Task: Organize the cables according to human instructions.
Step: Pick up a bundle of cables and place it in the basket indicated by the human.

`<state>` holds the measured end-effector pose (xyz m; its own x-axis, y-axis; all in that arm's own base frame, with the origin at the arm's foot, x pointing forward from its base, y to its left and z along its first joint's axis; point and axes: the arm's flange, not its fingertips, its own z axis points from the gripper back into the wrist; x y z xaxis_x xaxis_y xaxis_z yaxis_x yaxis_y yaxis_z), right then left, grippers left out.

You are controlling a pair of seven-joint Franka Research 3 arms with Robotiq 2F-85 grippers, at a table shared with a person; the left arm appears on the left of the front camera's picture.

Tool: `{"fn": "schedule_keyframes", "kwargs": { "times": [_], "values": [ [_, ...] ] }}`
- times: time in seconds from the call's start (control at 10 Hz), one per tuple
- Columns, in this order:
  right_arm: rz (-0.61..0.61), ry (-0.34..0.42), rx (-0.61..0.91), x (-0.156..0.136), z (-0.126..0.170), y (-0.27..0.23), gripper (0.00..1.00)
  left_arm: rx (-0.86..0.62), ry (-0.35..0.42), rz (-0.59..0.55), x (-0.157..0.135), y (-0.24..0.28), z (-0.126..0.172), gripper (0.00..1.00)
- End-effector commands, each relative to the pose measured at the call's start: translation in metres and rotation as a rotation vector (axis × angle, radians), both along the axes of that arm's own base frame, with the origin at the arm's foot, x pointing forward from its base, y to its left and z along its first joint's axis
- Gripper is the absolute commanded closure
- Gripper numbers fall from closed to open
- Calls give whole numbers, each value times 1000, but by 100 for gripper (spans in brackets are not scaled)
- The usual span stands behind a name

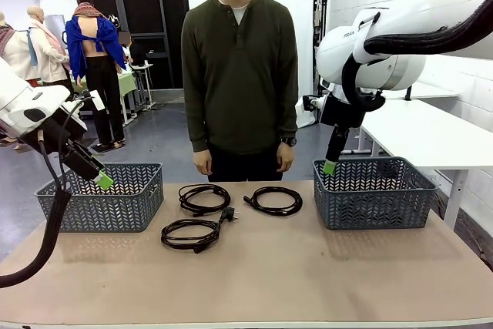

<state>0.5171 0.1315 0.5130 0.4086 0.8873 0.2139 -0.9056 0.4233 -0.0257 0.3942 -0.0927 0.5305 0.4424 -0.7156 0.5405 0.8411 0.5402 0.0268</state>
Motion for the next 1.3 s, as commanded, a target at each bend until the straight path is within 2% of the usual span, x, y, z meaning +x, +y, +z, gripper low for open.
{"fn": "schedule_keyframes", "kwargs": {
  "times": [0.0, 0.1, 0.5, 1.0, 1.2],
  "values": [
    [-75, -26, -16, -26, -10, 5, 0, -20, 0, -14, 2, 2, 0, 0],
    [-118, -39, -14, -35, -15, 7, 0, -20, 0, -14, 2, 2, 0, 0],
    [-119, -136, 105, -62, -44, 16, 0, -20, 0, -14, 2, 2, 0, 0],
    [-103, -106, 136, -75, -55, 21, 0, -20, 0, -14, 2, 2, 0, 0],
    [-123, -111, 105, -69, -53, 26, 0, -20, 0, -14, 2, 2, 0, 0]
  ]
}}
